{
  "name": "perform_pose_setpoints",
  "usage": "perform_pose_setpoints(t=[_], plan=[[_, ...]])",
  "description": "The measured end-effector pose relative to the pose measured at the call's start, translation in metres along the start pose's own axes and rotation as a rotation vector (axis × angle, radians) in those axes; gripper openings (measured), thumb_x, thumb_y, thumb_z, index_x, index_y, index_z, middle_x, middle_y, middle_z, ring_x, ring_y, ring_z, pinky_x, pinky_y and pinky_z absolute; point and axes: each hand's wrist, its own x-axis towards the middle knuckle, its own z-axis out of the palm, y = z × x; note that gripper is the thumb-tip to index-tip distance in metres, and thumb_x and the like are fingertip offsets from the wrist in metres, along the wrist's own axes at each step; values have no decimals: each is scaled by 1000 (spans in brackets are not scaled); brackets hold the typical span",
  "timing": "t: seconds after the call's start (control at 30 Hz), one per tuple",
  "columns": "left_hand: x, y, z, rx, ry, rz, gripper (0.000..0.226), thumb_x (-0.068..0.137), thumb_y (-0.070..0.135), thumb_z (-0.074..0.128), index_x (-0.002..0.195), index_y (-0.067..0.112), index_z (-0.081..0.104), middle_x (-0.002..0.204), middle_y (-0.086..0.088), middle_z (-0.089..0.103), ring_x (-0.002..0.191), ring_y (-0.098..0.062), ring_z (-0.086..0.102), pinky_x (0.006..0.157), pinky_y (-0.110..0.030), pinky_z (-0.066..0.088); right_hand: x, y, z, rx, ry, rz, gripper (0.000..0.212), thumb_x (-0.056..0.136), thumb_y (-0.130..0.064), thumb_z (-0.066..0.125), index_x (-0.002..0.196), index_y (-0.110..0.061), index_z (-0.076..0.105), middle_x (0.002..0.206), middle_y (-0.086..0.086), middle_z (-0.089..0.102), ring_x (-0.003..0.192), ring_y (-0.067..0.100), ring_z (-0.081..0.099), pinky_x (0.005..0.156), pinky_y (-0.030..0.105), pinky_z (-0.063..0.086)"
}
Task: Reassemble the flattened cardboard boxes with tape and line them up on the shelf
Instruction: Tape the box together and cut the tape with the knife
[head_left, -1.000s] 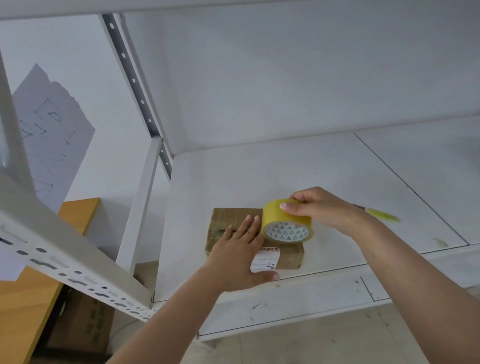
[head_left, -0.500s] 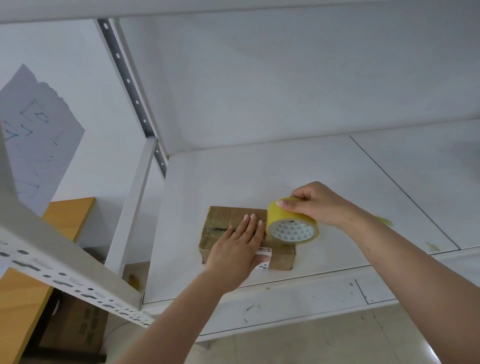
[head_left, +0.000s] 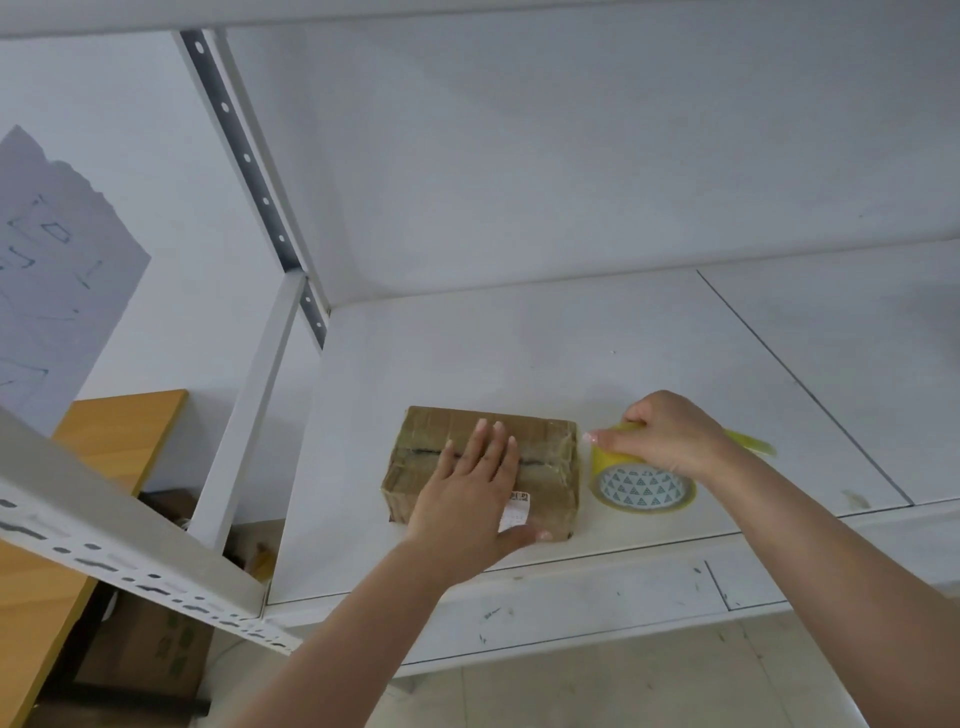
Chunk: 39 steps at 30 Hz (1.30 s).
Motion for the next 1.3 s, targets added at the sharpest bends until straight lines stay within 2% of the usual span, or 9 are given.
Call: perform_pose_setpoints(t=[0.27,0.47,0.67,0.73,0.8,0.93,1.07,1.17,1.3], plan=[[16,25,11,-13,27,90,60,106,42,22,156,23,-4,164,7,-9,149,-9,-14,122,-32,2,-3,10,10,119,-25,17,60,74,-61,73,50,-22,34,44,-9,30,42,11,36,57,30,29],[15,-8,-6,-94,-40,199,65,103,48,33,157,26,4,163,10,-7,147,-3,-13,121,-36,-3,-12,7,18,198,-206,0,50,85,-51,67,58,-19,38,56,-4,33,55,15,37,55,30,24],[19,22,2,-137,11,203,73,99,59,27,156,26,-6,161,5,-19,148,-11,-19,122,-37,-5,-16,17,14,304,-99,38,43,86,-52,65,66,-15,60,65,-6,59,64,11,58,63,29,42],[19,21,2,-149,-2,184,72,99,60,26,156,27,-4,160,6,-19,147,-9,-19,123,-37,-3,-8,33,7,239,154,72,29,91,-39,63,83,-13,70,86,1,72,88,21,67,79,35,48],[19,21,-1,-202,-13,181,72,98,61,27,156,28,-1,161,7,-16,147,-7,-18,123,-37,-2,1,54,2,-11,303,174,27,97,-27,54,112,-7,65,118,11,66,115,33,55,92,38,43],[19,23,-6,-397,9,152,68,97,60,33,156,30,16,163,11,-3,148,-2,-11,122,-34,-2,10,100,-3,-299,87,383,45,102,-20,38,145,-9,31,156,7,24,133,40,26,100,44,38],[18,22,-11,-550,34,128,65,95,59,33,154,31,26,163,13,9,148,1,-5,120,-31,-2,10,121,4,-401,68,422,44,101,-18,35,144,-20,36,144,5,37,124,35,34,96,39,41],[20,24,-14,-633,40,96,67,92,61,31,151,29,33,162,11,17,147,1,2,121,-32,1,9,121,14,-363,246,413,29,96,-14,45,124,-15,53,121,12,52,114,35,42,85,37,42],[24,25,-16,-689,86,49,52,99,44,46,145,20,45,157,2,34,147,-9,21,121,-34,20,11,105,6,-90,144,379,8,91,-21,62,88,-14,66,95,10,67,94,30,59,75,33,45]])
